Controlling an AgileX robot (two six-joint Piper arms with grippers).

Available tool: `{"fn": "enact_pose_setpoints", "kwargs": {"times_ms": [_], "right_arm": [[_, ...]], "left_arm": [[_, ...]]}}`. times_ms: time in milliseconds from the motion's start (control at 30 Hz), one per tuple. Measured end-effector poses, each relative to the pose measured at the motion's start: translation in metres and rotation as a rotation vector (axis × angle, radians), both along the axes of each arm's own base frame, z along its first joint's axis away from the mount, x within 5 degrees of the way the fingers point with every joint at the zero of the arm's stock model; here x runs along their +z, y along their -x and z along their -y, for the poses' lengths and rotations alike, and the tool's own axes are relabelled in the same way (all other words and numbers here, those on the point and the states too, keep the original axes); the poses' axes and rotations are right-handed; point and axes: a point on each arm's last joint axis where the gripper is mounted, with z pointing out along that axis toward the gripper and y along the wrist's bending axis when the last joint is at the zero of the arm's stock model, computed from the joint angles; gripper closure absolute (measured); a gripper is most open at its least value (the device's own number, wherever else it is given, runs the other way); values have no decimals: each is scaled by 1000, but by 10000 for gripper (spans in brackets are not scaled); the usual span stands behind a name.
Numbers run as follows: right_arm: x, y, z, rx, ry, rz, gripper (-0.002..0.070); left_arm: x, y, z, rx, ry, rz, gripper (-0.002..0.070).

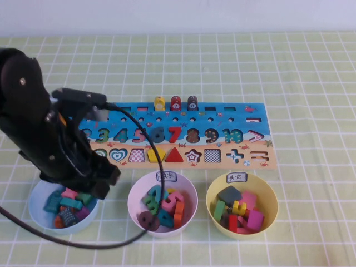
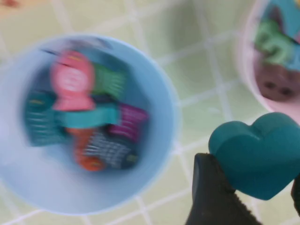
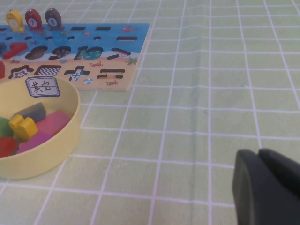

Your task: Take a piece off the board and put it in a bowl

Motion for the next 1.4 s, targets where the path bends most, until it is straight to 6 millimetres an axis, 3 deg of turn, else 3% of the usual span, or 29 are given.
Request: {"fn": "enact_pose_setpoints", "kwargs": {"times_ms": [433, 733, 1000, 1133, 1400], "right_arm": [[0, 0, 0, 0, 0, 0, 694], [0, 0, 0, 0, 0, 0, 694], [0, 0, 0, 0, 0, 0, 694], [0, 0, 0, 0, 0, 0, 694], [0, 0, 0, 0, 0, 2, 694]], "left_arm": [[0, 29, 72, -308, 67, 113, 376], [4, -5, 130, -493, 59, 145, 376], [-33, -27, 183, -656, 0, 60, 376], [-43, -32, 194, -688, -15, 32, 376], [-54, -35, 197, -767, -34, 17, 376]]}}
